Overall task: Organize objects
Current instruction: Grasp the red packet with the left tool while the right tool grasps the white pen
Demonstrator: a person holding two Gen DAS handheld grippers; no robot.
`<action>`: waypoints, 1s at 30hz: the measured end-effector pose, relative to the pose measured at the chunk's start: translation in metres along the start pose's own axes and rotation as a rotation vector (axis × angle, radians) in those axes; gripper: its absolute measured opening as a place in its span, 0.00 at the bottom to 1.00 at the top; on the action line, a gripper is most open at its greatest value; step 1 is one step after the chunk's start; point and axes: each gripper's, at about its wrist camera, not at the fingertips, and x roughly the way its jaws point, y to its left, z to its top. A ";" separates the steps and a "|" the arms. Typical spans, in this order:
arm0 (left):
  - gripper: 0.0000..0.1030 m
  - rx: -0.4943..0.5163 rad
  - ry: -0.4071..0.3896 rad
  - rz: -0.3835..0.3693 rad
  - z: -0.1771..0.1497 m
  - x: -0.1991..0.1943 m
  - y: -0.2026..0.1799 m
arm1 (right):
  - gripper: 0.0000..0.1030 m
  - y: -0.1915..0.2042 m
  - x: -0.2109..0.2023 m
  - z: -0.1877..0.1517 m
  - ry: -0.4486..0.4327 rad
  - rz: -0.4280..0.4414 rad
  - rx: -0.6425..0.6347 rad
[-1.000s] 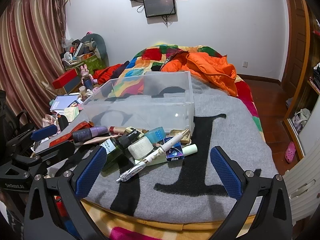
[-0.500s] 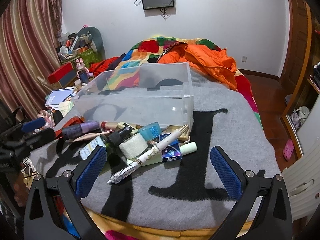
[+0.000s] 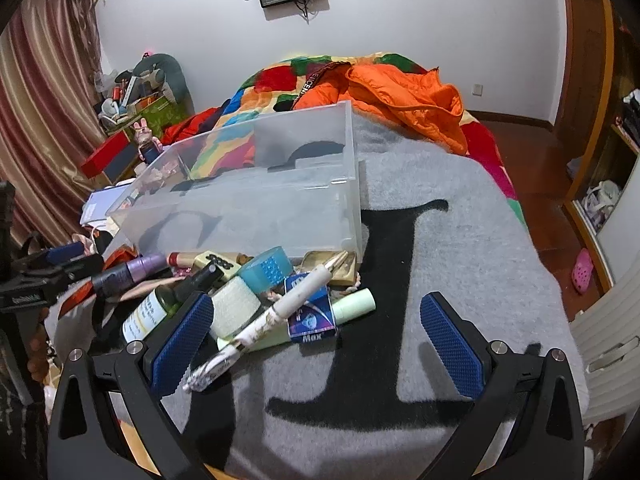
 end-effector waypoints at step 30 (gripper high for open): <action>0.78 -0.019 0.071 -0.194 -0.010 0.017 0.005 | 0.28 0.004 0.017 0.001 0.001 0.023 -0.024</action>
